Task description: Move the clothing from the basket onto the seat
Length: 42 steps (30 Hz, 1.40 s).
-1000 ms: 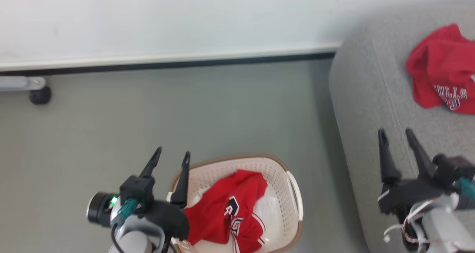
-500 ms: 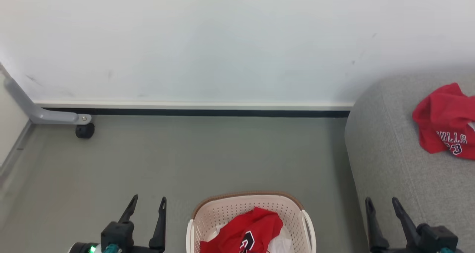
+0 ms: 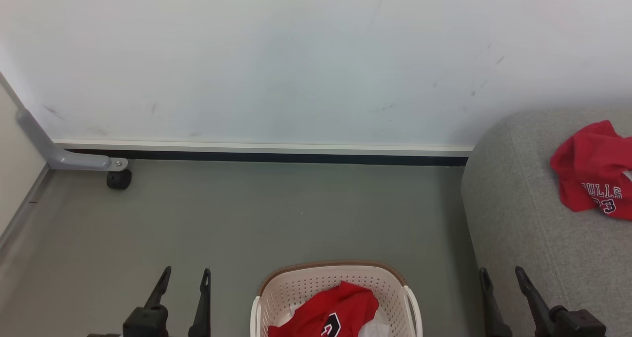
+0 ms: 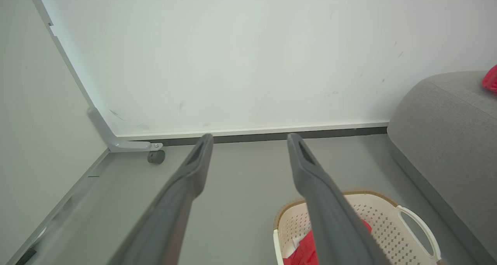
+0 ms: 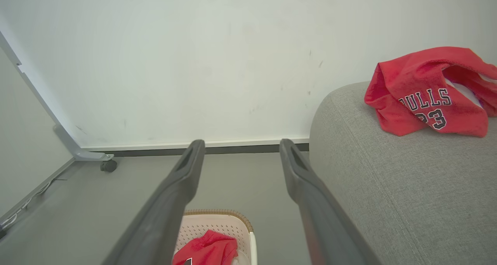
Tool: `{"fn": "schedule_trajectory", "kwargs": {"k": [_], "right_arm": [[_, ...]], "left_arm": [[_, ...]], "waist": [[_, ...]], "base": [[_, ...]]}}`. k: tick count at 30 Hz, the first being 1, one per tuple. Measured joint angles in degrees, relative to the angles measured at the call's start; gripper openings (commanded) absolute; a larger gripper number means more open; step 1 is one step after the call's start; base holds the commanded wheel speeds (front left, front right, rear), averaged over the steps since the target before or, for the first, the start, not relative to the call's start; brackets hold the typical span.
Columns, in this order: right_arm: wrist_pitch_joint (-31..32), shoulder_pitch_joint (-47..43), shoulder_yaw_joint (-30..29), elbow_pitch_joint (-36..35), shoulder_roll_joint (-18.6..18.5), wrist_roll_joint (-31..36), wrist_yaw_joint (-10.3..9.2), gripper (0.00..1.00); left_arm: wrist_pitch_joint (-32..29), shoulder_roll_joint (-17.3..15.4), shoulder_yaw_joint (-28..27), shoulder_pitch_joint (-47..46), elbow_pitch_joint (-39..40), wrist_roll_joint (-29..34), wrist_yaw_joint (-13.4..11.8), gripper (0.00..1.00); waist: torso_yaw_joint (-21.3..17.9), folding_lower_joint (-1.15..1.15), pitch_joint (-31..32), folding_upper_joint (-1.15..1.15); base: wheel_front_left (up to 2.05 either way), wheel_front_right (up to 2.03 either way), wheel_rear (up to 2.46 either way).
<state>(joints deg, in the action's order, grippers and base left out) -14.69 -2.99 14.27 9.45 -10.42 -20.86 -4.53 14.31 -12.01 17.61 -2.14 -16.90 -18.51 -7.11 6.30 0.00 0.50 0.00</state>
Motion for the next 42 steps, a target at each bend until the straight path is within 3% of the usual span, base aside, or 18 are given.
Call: {"fn": "schedule_trajectory", "kwargs": {"k": [23,32,42], "right_arm": [[0.0,-0.1,-1.8,-3.9,-0.4,2.2,-0.09,1.00],[0.0,3.2,-3.7,-7.4,-1.3,3.0,-0.57,1.00],[0.0,6.8,-4.5,-9.8,-2.0,3.6,-0.58,1.00]], "left_arm": [[0.0,0.8,-0.5,2.3,4.2,2.0,0.0,1.00],[0.0,2.3,2.8,-2.7,3.9,4.1,0.7,1.00],[-2.8,5.6,7.1,-9.0,-3.2,5.3,2.7,1.00]], "waist": [[-1.6,0.00,-2.5,0.00],[-2.9,0.00,-7.9,0.00],[-5.8,0.01,-14.7,0.00]], "base": [[0.00,0.00,0.00],[0.00,0.00,0.00],[0.00,0.00,0.00]]}}
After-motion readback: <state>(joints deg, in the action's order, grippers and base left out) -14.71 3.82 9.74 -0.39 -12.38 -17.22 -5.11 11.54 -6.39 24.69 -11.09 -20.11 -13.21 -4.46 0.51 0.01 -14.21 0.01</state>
